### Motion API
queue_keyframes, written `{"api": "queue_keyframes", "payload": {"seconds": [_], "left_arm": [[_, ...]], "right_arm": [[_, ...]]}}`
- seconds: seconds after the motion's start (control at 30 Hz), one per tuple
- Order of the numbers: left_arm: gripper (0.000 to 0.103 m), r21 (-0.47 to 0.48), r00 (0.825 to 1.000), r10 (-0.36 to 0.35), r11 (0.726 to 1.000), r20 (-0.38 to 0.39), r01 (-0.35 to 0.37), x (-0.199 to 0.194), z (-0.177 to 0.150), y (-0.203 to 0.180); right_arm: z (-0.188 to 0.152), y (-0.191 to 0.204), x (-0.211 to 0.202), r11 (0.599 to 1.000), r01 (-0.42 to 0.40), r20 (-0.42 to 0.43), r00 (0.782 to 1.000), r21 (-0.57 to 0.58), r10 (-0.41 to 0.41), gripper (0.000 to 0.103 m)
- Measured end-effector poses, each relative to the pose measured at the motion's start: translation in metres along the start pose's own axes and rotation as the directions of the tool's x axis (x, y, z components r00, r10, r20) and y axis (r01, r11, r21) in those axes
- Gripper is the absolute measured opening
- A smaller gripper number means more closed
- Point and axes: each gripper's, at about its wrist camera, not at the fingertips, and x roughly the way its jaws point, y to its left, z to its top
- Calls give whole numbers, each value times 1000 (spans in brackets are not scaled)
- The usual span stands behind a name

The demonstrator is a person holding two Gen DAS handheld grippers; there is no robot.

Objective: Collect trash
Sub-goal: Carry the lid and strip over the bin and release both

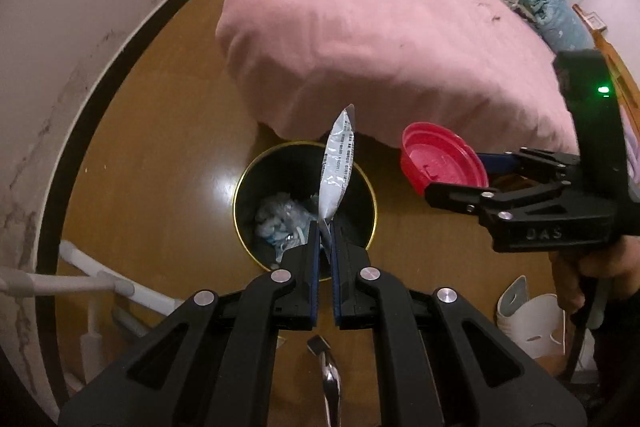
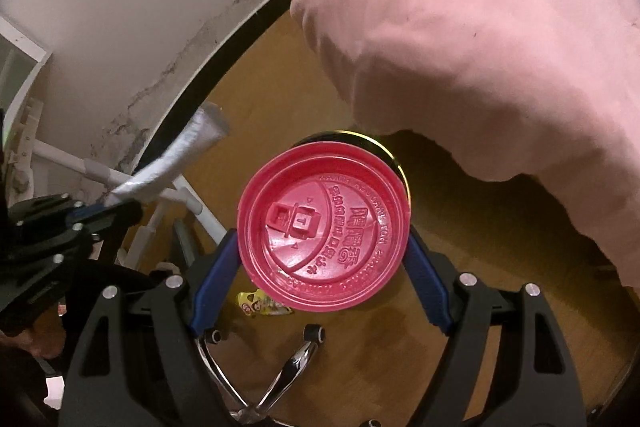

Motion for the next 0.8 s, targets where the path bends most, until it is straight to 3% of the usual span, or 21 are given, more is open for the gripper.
{"api": "queue_keyframes", "payload": {"seconds": [0.2,0.27,0.3,0.33,0.4,0.57,0.8], "left_arm": [[4,25,1000,2,1000,-10,-1,8,-1,-11],[10,42,1000,15,999,-1,-15,7,2,-19],[27,59,1000,27,998,0,-27,7,3,-21],[51,64,999,35,997,4,-35,8,6,-25],[66,66,998,48,997,41,-50,-1,8,-27],[66,75,997,50,996,55,-54,-11,7,-29],[82,88,992,70,993,108,-79,-40,2,-38]], "right_arm": [[8,-7,10,1000,-12,-9,1000,11,12,77],[7,-7,9,1000,-13,-8,1000,17,13,78],[7,-8,10,1000,-13,-10,1000,19,13,78],[7,-9,11,1000,-9,-15,1000,19,9,78],[4,-9,9,1000,-4,-18,1000,25,4,78],[2,-9,11,1000,0,-27,1000,31,1,78],[9,-1,10,1000,10,-20,1000,25,-9,82]]}}
